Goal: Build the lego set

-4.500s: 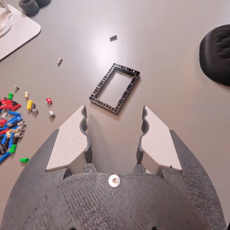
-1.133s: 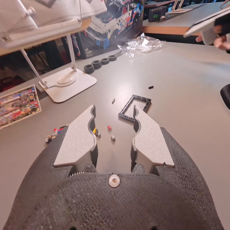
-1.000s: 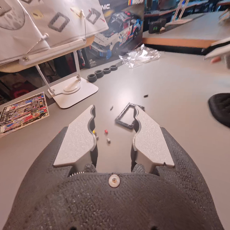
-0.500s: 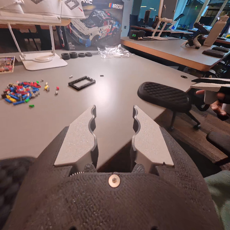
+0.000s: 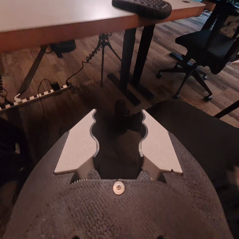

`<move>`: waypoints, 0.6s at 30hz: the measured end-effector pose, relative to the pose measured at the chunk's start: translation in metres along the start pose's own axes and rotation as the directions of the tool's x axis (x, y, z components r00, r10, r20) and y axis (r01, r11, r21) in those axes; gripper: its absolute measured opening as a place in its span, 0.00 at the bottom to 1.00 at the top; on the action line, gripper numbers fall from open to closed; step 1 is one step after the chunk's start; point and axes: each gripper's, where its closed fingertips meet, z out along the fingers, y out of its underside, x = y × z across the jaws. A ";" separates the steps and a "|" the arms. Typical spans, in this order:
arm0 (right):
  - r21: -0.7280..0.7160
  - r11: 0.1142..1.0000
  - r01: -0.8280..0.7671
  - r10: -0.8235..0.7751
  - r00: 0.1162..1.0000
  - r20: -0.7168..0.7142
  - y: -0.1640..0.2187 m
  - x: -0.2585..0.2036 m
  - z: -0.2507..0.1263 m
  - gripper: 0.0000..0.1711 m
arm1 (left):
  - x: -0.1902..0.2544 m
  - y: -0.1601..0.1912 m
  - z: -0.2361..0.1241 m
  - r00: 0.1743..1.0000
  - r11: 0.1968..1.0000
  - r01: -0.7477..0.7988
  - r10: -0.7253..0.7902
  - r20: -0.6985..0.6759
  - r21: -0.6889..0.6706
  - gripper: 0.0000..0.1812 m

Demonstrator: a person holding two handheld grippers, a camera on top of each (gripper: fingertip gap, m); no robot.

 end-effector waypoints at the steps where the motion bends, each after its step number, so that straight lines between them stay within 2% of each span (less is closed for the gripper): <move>1: -0.018 1.000 0.002 -0.002 1.000 0.005 0.015 -0.002 -0.014 0.41 | 0.007 0.013 -0.012 1.000 1.000 0.015 -0.015 0.016 -0.002 0.37; 6: -0.067 0.998 0.010 -0.009 1.000 0.020 0.065 -0.008 -0.073 0.42 | 0.033 0.066 -0.075 0.990 0.997 0.075 -0.073 0.124 -0.011 0.40; 10: -0.069 0.998 0.014 -0.012 0.999 0.030 0.089 -0.008 -0.099 0.43 | 0.028 0.093 -0.118 0.972 0.996 0.075 -0.062 0.225 -0.047 0.40; 15: -0.101 0.995 -0.024 0.028 0.999 0.046 0.116 -0.002 -0.112 0.45 | 0.014 0.104 -0.144 0.954 0.986 0.168 -0.158 0.256 -0.015 0.41; 18: -0.113 0.994 -0.015 0.016 1.000 0.011 0.127 0.013 -0.120 0.45 | 0.013 0.115 -0.149 0.947 0.984 0.179 -0.165 0.274 -0.025 0.42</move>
